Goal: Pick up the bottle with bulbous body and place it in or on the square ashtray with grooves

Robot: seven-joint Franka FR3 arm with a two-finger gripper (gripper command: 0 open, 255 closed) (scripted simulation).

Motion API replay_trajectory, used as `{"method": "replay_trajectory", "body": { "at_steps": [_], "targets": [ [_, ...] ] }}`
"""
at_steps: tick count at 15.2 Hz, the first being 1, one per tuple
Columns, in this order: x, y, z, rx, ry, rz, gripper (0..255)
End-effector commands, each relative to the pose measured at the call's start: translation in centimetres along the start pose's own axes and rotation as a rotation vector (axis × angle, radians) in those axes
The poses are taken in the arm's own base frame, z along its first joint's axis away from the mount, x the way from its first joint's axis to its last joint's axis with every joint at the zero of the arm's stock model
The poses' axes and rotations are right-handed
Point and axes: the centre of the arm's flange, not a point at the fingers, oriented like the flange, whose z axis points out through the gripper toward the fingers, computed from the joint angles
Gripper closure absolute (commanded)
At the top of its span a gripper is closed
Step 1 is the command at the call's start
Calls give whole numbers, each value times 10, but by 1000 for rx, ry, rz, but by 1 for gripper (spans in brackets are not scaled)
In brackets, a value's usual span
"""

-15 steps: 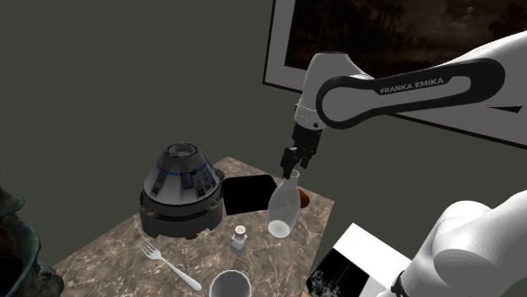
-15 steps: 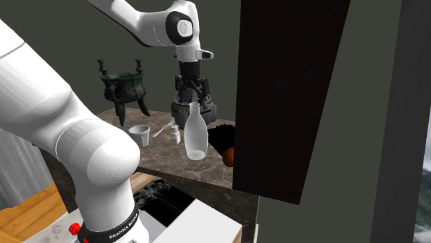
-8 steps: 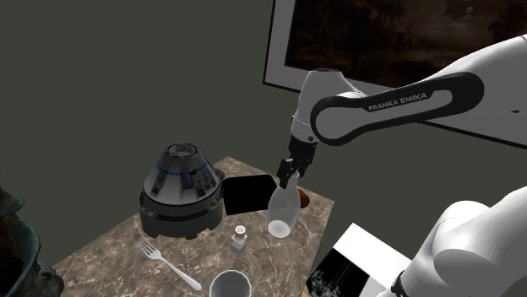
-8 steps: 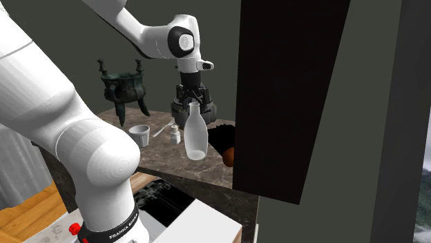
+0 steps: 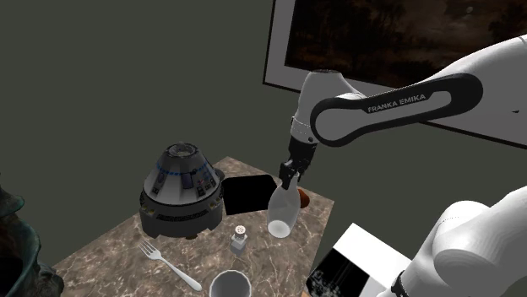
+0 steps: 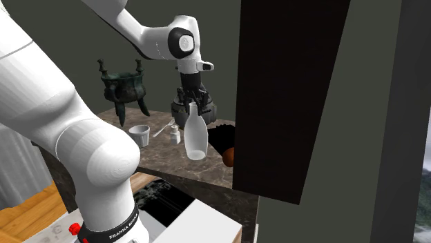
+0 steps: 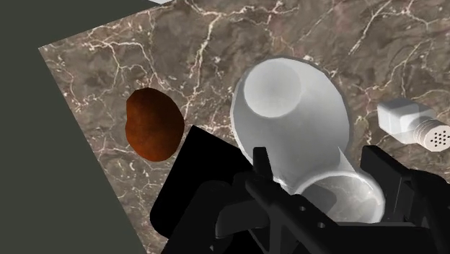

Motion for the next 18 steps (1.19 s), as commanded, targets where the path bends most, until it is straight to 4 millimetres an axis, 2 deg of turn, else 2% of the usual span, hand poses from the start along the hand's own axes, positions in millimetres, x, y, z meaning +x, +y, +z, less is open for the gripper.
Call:
{"method": "replay_trajectory", "body": {
  "at_steps": [1,9,18],
  "targets": [
    [0,0,0,0,0,0,255],
    [0,0,0,0,0,0,255],
    [2,0,-47,0,0,0,255]
  ]
}}
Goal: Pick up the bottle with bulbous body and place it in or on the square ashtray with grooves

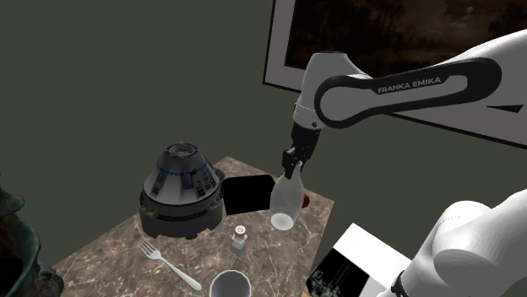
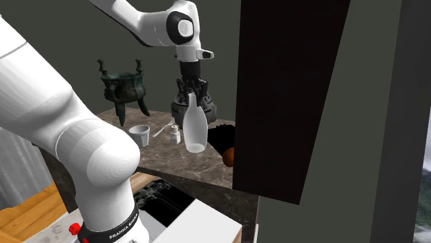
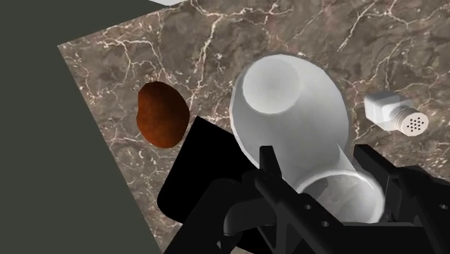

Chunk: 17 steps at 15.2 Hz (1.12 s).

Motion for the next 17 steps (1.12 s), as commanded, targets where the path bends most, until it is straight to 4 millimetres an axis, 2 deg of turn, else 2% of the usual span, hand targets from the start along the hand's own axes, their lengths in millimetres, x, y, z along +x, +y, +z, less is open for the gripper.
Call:
{"method": "replay_trajectory", "body": {
  "at_steps": [1,14,17],
  "targets": [
    [0,0,-12,0,0,0,255],
    [3,1,-79,0,0,0,255],
    [38,10,-95,0,0,0,255]
  ]
}}
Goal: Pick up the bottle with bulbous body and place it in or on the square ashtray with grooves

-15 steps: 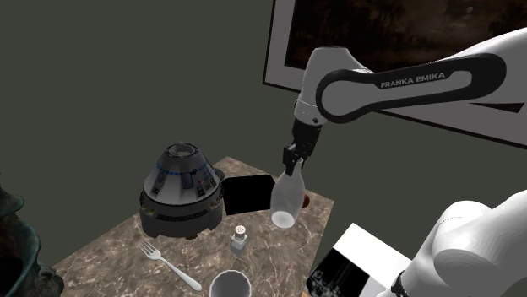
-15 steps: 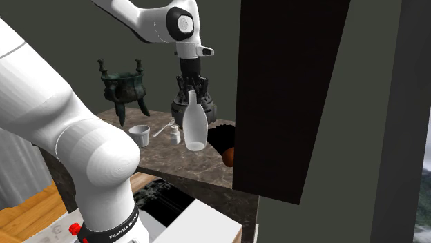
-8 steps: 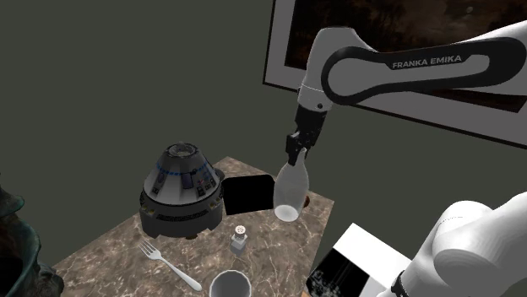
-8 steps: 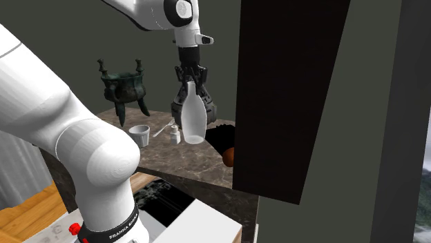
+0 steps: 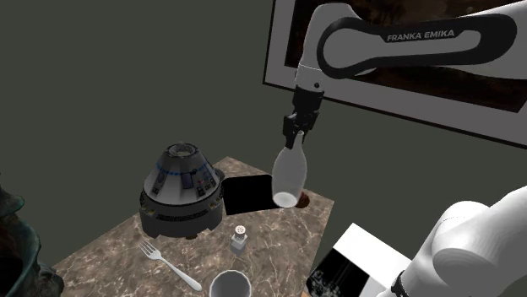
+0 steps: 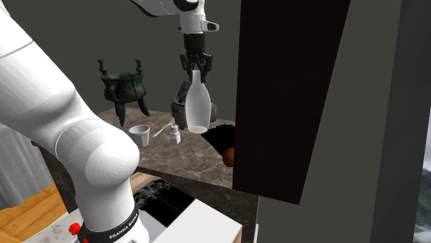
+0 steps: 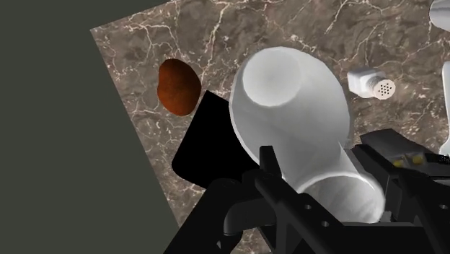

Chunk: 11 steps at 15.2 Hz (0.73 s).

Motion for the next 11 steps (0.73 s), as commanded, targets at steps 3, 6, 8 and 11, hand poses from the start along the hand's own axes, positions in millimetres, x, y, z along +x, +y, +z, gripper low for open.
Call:
{"method": "replay_trajectory", "body": {
  "at_steps": [3,6,8,11],
  "targets": [
    [46,12,-22,0,0,0,255],
    [81,21,-38,0,0,0,255],
    [104,27,-49,0,0,0,255],
    [139,36,-64,0,0,0,255]
  ]
}}
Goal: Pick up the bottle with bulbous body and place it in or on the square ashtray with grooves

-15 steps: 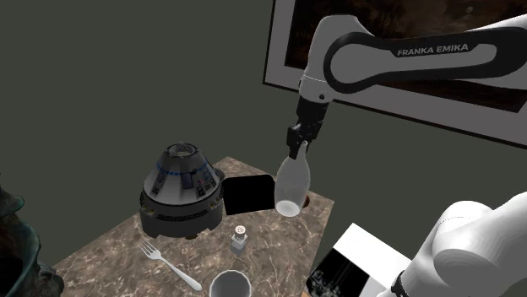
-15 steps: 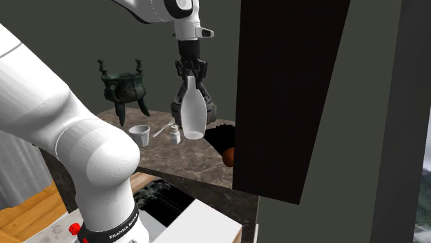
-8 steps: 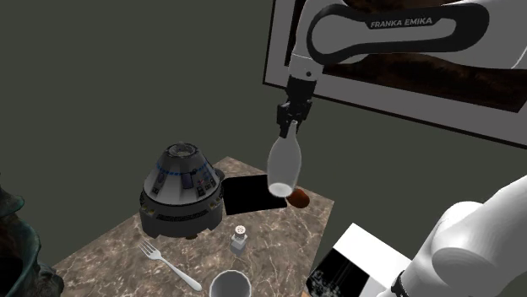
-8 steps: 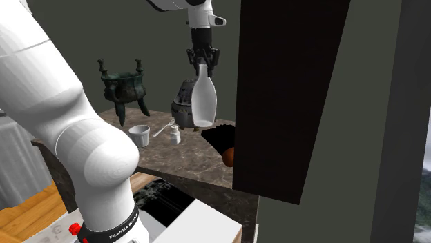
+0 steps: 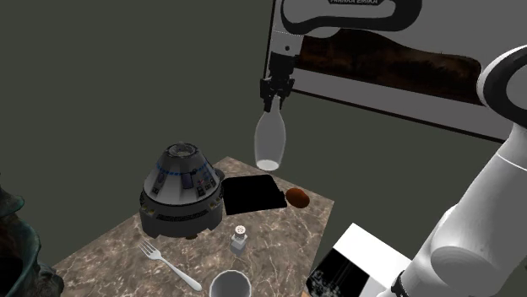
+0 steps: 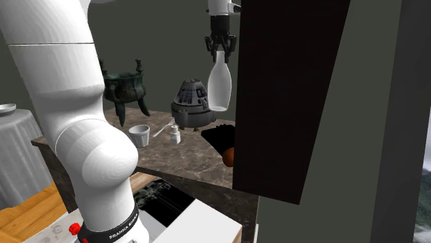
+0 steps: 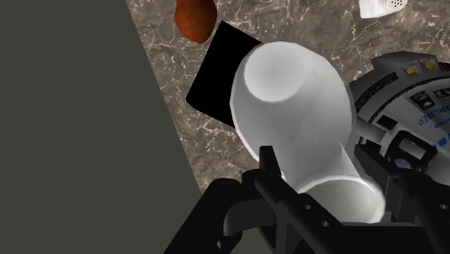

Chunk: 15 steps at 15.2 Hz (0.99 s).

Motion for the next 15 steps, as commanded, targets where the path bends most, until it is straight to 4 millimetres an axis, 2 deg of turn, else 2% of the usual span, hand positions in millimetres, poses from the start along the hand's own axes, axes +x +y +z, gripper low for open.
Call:
{"method": "replay_trajectory", "body": {
  "at_steps": [1,3,15],
  "targets": [
    [21,8,-11,0,0,0,255],
    [41,13,-20,0,0,0,255],
    [37,13,43,0,0,0,255]
  ]
}}
